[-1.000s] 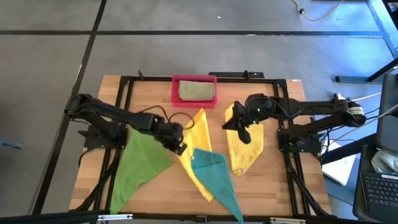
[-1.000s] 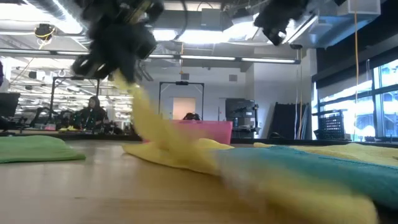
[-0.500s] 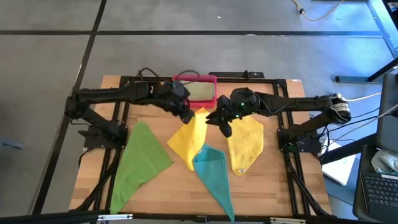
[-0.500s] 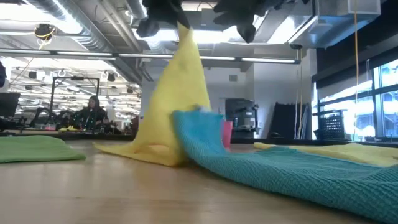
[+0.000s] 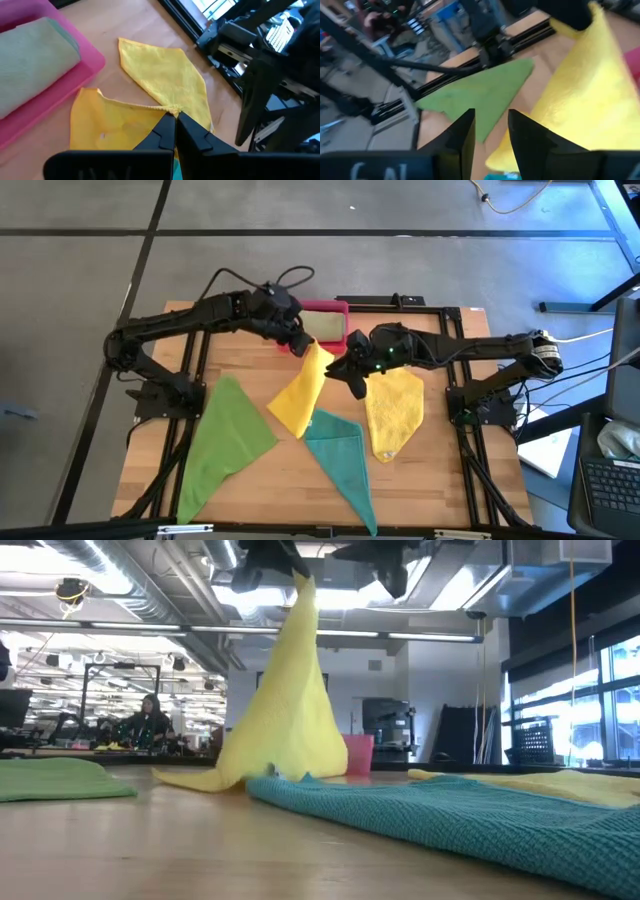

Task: Fold microfiber towels
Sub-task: Fold the left yellow microfiber cloth

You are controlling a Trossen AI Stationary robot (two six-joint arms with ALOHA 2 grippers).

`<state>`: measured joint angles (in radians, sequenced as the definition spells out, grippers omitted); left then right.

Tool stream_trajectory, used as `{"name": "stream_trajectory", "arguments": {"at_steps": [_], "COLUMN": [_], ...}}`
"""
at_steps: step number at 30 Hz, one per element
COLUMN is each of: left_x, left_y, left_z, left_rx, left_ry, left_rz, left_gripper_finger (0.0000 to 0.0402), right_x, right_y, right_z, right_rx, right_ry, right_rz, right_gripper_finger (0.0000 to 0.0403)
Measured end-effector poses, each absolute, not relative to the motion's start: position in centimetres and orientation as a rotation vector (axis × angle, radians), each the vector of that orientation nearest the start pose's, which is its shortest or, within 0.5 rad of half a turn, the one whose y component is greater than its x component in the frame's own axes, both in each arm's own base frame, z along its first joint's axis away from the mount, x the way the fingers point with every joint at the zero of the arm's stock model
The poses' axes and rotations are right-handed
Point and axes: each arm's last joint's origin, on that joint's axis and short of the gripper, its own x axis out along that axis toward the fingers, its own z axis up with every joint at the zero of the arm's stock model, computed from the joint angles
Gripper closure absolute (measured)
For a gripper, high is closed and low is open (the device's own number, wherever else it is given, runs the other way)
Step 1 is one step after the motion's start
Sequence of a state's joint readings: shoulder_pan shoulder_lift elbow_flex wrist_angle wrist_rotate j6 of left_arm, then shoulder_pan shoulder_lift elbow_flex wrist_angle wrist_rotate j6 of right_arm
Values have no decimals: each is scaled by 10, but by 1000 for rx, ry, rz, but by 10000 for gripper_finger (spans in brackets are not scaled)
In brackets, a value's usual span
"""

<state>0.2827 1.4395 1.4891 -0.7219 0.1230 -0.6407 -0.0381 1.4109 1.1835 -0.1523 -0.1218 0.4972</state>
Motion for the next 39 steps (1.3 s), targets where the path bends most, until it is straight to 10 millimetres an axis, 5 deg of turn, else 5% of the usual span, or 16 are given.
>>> {"name": "stream_trajectory", "arguments": {"at_steps": [8, 15, 26, 33, 39], "left_x": [296, 298, 284, 253, 234], "left_y": [82, 76, 45, 36, 31], "left_z": [383, 387, 403, 430, 445], "left_rx": [-745, -745, -545, -501, -559], "left_ry": [520, 545, 544, 448, 403], "left_rz": [330, 84, -442, -468, -495], "left_gripper_finger": [401, 401, 401, 401, 401], "right_x": [321, 322, 321, 329, 355], "right_y": [-5, -9, -10, -21, -25], "right_z": [335, 336, 346, 326, 329], "right_rx": [484, 362, 100, -21, 17], "right_ry": [320, 300, 333, 431, 206], "right_rz": [-119, -183, -54, -48, 82], "right_gripper_finger": [206, 135, 142, 146, 146]}}
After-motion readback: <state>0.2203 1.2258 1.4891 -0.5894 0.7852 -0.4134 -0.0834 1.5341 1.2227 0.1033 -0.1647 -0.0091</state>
